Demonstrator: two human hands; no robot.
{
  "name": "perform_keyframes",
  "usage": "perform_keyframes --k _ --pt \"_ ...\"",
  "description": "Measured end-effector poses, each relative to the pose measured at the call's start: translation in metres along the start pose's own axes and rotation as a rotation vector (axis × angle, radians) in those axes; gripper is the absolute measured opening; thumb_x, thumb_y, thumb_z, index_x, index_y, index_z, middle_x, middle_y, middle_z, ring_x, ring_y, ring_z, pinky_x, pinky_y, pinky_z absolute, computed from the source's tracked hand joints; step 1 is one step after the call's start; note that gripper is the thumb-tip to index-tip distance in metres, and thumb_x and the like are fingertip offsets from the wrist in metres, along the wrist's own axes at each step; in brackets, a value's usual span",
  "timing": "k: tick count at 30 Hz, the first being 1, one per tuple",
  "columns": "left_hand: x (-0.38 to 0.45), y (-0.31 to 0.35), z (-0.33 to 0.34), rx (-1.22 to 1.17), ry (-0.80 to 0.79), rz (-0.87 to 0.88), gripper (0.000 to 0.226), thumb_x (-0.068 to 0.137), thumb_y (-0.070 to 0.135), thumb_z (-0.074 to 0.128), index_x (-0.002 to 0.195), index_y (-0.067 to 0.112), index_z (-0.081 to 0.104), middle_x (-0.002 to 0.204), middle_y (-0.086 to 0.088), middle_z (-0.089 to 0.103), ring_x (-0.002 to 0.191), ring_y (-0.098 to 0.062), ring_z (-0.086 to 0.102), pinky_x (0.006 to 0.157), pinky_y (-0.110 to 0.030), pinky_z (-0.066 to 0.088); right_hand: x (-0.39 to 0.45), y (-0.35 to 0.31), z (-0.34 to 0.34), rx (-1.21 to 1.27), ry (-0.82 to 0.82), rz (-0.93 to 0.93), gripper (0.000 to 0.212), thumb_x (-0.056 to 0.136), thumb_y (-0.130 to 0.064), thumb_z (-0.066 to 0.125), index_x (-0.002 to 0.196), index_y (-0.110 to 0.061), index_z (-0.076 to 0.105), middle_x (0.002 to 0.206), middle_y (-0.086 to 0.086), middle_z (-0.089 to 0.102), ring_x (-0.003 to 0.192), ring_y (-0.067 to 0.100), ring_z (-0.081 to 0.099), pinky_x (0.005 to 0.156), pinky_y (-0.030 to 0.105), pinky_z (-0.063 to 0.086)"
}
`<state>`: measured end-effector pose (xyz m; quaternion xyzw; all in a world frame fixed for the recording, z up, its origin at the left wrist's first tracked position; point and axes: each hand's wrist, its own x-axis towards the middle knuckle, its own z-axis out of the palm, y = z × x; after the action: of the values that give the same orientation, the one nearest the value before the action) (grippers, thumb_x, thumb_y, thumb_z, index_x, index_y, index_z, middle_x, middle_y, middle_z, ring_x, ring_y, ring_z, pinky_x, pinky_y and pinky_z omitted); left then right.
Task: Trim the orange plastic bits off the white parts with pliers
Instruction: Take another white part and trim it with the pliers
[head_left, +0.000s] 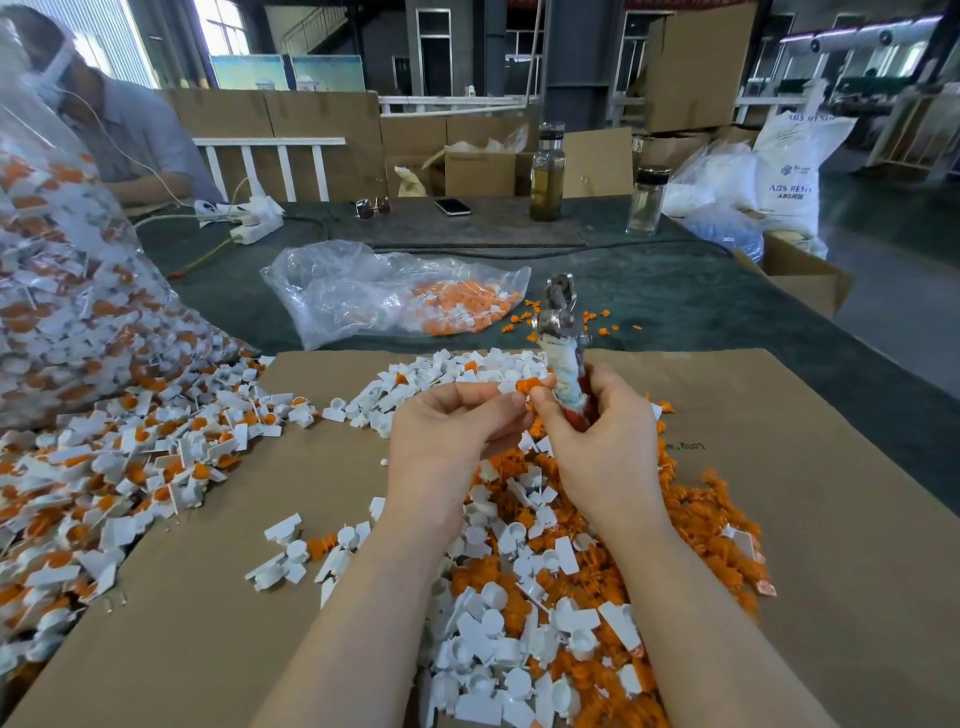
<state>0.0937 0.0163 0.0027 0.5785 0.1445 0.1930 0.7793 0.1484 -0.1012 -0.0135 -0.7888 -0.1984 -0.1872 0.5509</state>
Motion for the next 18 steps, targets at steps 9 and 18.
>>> perform_keyframes --k 9,18 --pt "-0.0025 0.0004 0.0031 0.108 0.049 0.082 0.008 0.078 0.002 0.081 0.081 0.005 0.074 0.074 -0.011 0.076 0.070 -0.020 0.076 0.061 -0.019 0.057 -0.0015 -0.0018 0.0013 -0.026 0.032 -0.023 0.013 0.086 -0.031 0.070 0.092 -0.028 0.059 0.078 -0.016 0.063 0.073 0.001 0.061 0.058 0.017 0.050" --pt "-0.0055 0.0019 0.0040 0.234 0.076 0.135 0.010 0.076 0.009 0.083 0.078 0.014 0.075 0.072 -0.005 0.075 0.069 -0.019 0.075 0.070 -0.030 0.062 -0.0021 -0.0010 0.0031 -0.049 0.017 -0.030 0.011 0.086 -0.027 0.070 0.091 -0.021 0.062 0.076 -0.014 0.062 0.069 0.007 0.060 0.059 0.029 0.054"
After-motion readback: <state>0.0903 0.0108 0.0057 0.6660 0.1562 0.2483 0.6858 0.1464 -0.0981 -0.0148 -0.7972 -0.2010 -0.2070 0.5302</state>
